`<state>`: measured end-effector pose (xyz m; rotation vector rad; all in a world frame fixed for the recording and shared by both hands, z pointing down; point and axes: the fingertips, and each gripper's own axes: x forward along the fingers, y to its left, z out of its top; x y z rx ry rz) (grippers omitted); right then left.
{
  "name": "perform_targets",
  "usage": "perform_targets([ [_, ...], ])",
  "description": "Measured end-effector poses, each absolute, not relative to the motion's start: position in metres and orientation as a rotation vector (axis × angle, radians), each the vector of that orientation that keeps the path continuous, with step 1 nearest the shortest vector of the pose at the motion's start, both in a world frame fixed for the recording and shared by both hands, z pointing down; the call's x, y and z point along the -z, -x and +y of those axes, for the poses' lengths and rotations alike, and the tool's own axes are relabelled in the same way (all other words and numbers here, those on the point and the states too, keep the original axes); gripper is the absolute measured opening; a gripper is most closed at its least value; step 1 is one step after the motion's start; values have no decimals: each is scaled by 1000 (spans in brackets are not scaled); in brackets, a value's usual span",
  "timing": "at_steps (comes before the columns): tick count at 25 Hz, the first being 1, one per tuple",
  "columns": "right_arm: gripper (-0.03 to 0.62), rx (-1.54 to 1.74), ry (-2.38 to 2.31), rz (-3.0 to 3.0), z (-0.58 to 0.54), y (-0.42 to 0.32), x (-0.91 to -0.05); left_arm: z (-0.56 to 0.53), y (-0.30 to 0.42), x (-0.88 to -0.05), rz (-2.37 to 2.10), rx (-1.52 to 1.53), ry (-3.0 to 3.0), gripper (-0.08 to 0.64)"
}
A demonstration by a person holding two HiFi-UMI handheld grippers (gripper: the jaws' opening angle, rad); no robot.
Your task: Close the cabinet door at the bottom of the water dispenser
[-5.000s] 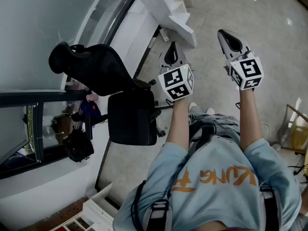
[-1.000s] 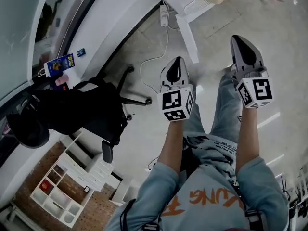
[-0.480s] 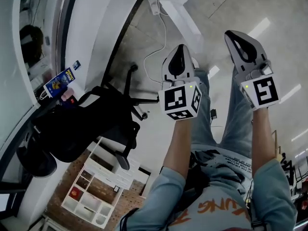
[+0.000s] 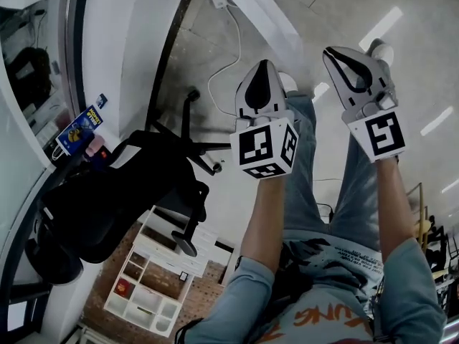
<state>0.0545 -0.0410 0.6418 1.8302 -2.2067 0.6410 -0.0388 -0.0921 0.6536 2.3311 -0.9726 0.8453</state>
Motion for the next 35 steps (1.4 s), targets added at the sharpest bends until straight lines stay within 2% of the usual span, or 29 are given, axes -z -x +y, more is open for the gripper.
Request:
perform_targets([
  [7,34,-618,-1512,-2181,-28,-22,-708,-93,43,-691,-1010,-872,-2285,11],
  [8,49,-628,-1490,-2190,-28,-18,-715,-94,43,-696,-1018,-874,-2278,11],
  [10,139,-664,-1454,-2209,-29,-9,-728,-95,45,-704,-1032,-881,-2262,11],
  [19,208,-732,-1298,-2226,-28,27,-779,-102,60,-722,-1078,-896,-2208,11],
  [25,232,-680,-1216,-2221,-28,44,-799,-103,73,-732,-1101,-898,-2172,11],
  [35,233,-664,-1168,-2203,-33,60,-811,-103,77,-740,-1123,-889,-2137,11],
])
